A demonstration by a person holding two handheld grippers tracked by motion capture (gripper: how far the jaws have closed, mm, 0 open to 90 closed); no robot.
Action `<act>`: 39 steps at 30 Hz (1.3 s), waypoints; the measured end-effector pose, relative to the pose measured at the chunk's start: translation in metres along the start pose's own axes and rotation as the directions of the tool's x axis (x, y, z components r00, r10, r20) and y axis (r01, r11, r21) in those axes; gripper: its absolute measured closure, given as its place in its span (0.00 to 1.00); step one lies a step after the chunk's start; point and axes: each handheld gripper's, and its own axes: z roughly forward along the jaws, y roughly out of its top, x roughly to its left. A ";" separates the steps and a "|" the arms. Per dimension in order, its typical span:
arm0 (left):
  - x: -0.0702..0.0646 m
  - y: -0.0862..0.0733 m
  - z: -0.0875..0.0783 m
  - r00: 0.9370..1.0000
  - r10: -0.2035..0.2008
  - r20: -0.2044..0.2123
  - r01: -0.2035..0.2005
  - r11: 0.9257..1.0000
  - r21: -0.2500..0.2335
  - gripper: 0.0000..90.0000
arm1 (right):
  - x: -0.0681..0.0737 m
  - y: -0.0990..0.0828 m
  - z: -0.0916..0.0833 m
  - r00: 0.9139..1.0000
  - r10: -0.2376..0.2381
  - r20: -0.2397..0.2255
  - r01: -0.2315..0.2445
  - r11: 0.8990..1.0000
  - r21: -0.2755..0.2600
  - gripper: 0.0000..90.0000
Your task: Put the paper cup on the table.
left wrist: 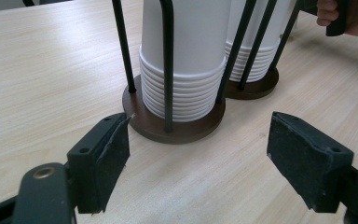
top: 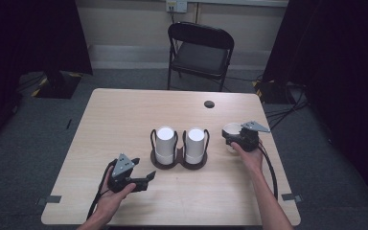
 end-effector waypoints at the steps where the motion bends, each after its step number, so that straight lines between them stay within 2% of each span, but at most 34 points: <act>1: 0.000 0.000 0.000 1.000 -0.001 -0.001 0.001 1.000 -0.001 0.23 | 0.000 0.000 -0.001 1.000 -0.003 -0.001 0.003 1.000 0.002 0.27; 9: 0.001 0.000 0.000 1.000 -0.002 -0.006 0.002 1.000 0.004 0.23 | -0.002 -0.004 -0.012 0.999 -0.030 -0.013 0.030 0.999 0.023 0.26; 13: 0.001 0.000 0.000 1.000 -0.001 -0.004 0.001 1.000 0.003 0.23 | -0.003 -0.004 -0.015 1.000 -0.015 -0.015 0.015 0.999 0.035 0.26; 16: 0.001 0.000 0.000 1.000 -0.003 -0.004 0.003 1.000 0.003 0.23 | -0.003 -0.005 -0.017 1.000 0.023 -0.018 -0.022 0.998 0.054 0.26; 20: 0.001 0.000 0.000 1.000 0.001 -0.004 -0.001 1.000 0.004 0.23 | -0.003 -0.006 -0.018 0.999 0.043 -0.028 -0.040 0.996 0.081 0.25; 24: 0.000 0.000 -0.001 1.000 -0.009 -0.009 0.009 1.000 -0.004 0.23 | -0.002 -0.010 -0.016 0.999 0.042 -0.031 -0.037 0.992 0.122 0.25; 30: 0.000 0.000 -0.001 1.000 -0.008 -0.006 0.008 1.000 -0.004 0.23 | 0.000 -0.013 -0.014 0.998 0.045 -0.036 -0.040 0.990 0.137 0.19; 39: 0.000 0.000 0.000 1.000 -0.003 -0.003 0.003 1.000 0.002 0.23 | -0.002 -0.015 -0.023 0.997 0.052 -0.052 -0.043 0.984 0.171 0.17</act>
